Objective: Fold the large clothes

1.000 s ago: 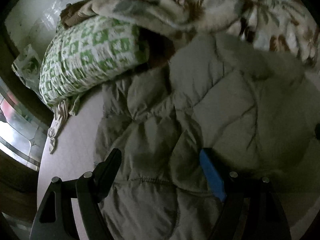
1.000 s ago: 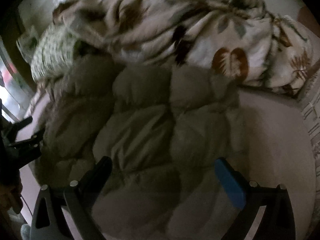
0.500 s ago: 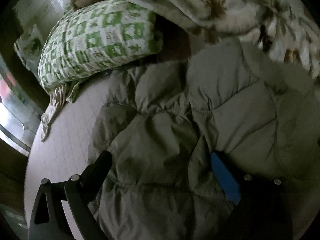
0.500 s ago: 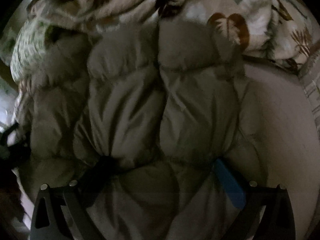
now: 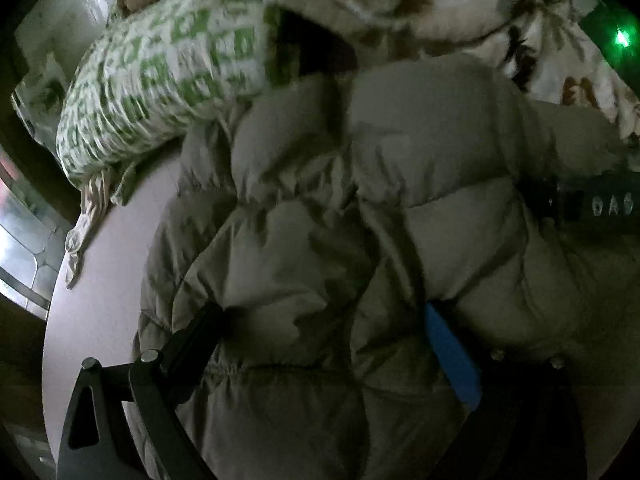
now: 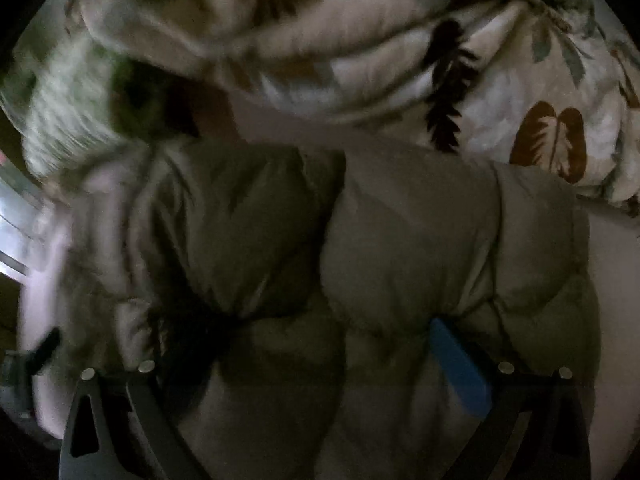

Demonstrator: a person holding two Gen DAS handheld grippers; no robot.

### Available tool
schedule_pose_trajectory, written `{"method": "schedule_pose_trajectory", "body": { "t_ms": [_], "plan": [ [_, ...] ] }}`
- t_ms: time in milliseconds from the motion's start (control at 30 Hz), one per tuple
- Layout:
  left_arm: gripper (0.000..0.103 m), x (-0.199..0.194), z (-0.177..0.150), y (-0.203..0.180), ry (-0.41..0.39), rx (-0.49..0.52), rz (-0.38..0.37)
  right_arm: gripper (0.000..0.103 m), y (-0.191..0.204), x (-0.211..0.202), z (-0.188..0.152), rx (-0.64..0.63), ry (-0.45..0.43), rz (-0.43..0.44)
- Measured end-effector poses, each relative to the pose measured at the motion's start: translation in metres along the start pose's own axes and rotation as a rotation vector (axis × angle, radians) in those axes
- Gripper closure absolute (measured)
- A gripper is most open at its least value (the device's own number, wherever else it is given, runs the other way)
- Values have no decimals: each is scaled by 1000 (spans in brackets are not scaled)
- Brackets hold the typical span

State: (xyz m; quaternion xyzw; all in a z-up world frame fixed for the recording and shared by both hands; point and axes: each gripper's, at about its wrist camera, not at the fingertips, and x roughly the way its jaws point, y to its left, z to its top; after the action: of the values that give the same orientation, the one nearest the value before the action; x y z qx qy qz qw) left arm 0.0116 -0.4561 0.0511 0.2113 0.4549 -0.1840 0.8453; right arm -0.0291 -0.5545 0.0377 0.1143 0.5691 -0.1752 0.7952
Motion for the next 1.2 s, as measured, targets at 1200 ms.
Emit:
{"method": "schedule_pose_trajectory", "body": {
  "t_ms": [1200],
  "plan": [
    [0,-36,-59,29,-61,-59,-93,0,-50,-40,-135,-114,-10,59]
  ]
}}
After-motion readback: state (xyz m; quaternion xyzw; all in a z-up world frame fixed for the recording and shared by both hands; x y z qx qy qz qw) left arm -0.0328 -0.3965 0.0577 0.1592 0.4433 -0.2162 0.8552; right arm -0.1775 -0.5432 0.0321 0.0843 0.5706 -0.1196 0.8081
